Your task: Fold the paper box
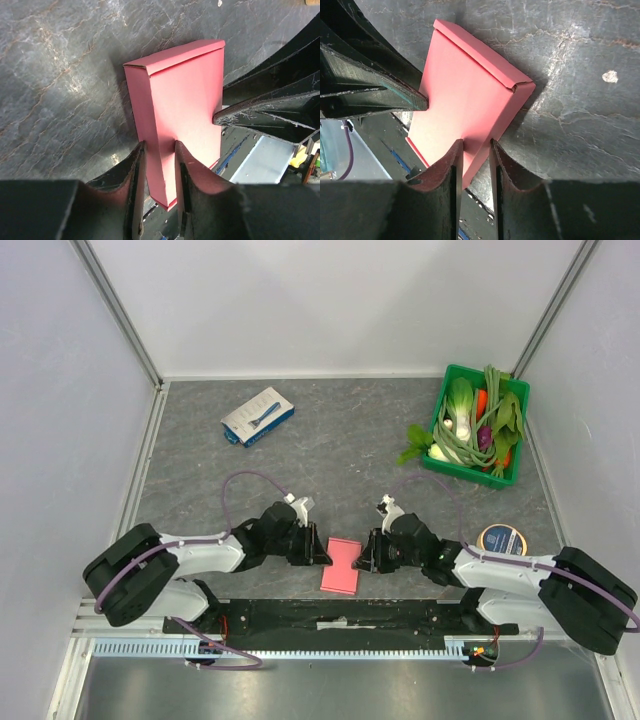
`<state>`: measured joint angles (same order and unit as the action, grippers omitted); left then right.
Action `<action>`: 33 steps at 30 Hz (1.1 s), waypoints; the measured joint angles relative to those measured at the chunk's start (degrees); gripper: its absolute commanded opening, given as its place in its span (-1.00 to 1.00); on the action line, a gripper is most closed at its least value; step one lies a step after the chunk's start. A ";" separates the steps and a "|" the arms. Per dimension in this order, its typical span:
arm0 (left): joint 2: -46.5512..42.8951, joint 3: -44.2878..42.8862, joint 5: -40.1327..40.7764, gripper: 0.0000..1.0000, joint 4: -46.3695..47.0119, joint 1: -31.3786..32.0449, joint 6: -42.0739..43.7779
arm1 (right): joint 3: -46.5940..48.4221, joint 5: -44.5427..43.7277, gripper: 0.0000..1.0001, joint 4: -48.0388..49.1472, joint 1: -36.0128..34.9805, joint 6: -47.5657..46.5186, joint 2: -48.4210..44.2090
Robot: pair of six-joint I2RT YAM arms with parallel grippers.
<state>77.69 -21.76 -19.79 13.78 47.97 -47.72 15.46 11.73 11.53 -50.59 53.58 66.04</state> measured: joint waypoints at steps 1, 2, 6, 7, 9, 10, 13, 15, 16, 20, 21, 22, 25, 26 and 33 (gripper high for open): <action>-0.28 0.09 0.07 -0.51 -0.26 0.17 -0.13 | -0.17 -0.02 -0.39 -0.11 -0.37 0.55 -0.26; -0.48 0.09 0.20 -0.52 -0.55 0.35 -0.28 | -0.20 -0.07 -0.39 -0.24 -0.59 0.81 -0.39; -1.14 0.09 1.33 -0.54 -1.36 1.31 -0.92 | -0.20 -0.09 -0.40 -0.44 -0.74 1.20 -0.33; -1.33 0.09 1.86 -0.55 -1.51 1.75 -1.03 | -0.17 -0.13 -0.40 -0.44 -0.83 1.29 -0.26; -1.64 0.11 2.89 -0.55 -1.75 2.40 -1.33 | -0.07 -0.46 -0.40 -0.68 -0.98 1.29 -0.26; -1.86 0.20 3.48 -0.55 -1.77 2.75 -1.53 | 0.15 -0.61 -0.40 -1.07 -1.05 1.16 -0.26; -2.25 0.42 4.66 -0.55 -1.77 3.45 -2.21 | 0.96 -0.96 -0.41 -2.60 -1.25 0.70 -0.26; -2.56 0.59 5.16 -0.55 -1.73 3.67 -2.60 | 1.14 -1.11 -0.41 -2.97 -1.33 0.57 -0.26; -2.71 0.68 5.38 -0.56 -1.75 3.82 -2.78 | 1.14 -1.14 -0.41 -2.99 -1.33 0.57 -0.26; -3.26 0.94 6.16 -0.56 -1.75 4.15 -3.13 | 1.18 -1.14 -0.40 -2.93 -1.33 0.55 -0.09; -3.48 1.09 6.25 -0.57 -1.75 4.22 -3.23 | 1.18 -1.14 -0.40 -2.89 -1.33 0.55 -0.07; -3.69 1.27 6.27 -0.57 -1.75 4.26 -3.39 | 1.18 -1.18 -0.40 -2.82 -1.36 0.52 -0.07; -4.00 1.55 6.62 -0.58 -1.73 4.61 -3.93 | 1.18 -1.44 -0.40 -2.78 -1.44 0.33 -0.07; -4.17 1.60 7.02 -0.58 -1.73 4.90 -4.07 | 1.22 -1.55 -0.40 -2.80 -1.44 0.24 -0.07; -5.38 2.16 8.87 -0.58 -2.32 6.01 -4.79 | 1.57 -1.42 -0.39 -2.54 -1.44 -0.09 0.66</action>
<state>72.31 -19.59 -10.92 11.46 53.98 -52.51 17.04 10.31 8.99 -52.03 53.49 66.70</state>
